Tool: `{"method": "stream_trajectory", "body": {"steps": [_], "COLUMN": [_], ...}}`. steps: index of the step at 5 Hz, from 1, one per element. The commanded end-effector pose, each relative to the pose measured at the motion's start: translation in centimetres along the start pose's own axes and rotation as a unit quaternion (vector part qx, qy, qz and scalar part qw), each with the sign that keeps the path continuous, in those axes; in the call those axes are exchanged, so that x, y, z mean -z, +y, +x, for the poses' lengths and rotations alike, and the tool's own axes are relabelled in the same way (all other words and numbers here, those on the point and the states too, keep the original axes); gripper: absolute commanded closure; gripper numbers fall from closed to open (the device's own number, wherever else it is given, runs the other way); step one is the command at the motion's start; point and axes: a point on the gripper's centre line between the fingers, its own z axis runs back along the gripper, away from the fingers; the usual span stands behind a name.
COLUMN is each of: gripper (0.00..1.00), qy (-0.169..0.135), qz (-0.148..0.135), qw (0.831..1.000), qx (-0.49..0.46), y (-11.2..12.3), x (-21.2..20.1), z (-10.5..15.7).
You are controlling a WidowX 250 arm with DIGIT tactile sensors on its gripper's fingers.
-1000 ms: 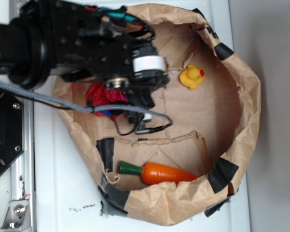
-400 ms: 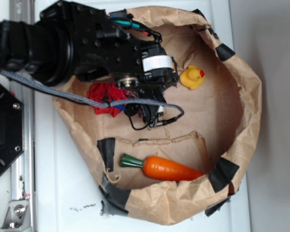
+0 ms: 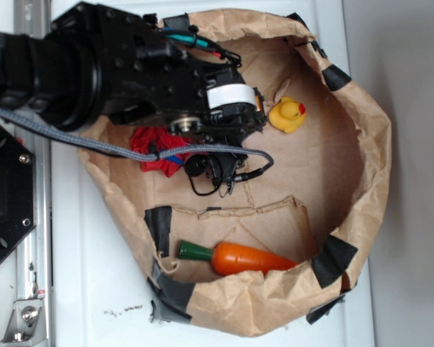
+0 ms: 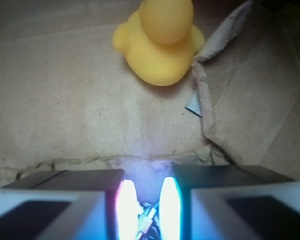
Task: Grab the silver keys.
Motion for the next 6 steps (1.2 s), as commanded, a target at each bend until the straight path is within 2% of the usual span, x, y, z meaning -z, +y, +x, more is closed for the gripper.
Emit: {"method": "stream_trajectory", "body": {"steps": [1,2,4,5,6], "gripper": [1.0,1.0,1.0,0.0,0.0], "qy": [0.016,0.026,0.023,0.036,0.032], "qz": [-0.01,-0.032,-0.048,-0.053,-0.05], "qw": [1.0,0.999,0.998,0.995,0.994], "qx": [0.01,0.023,0.045,0.072,0.091], "y": [1.4,2.0,2.1,1.9,1.5], "x": [-2.7,-4.6,-5.0,-4.0,-3.1], "z": [-0.2,0.3,0.2,-0.5,-1.3]}}
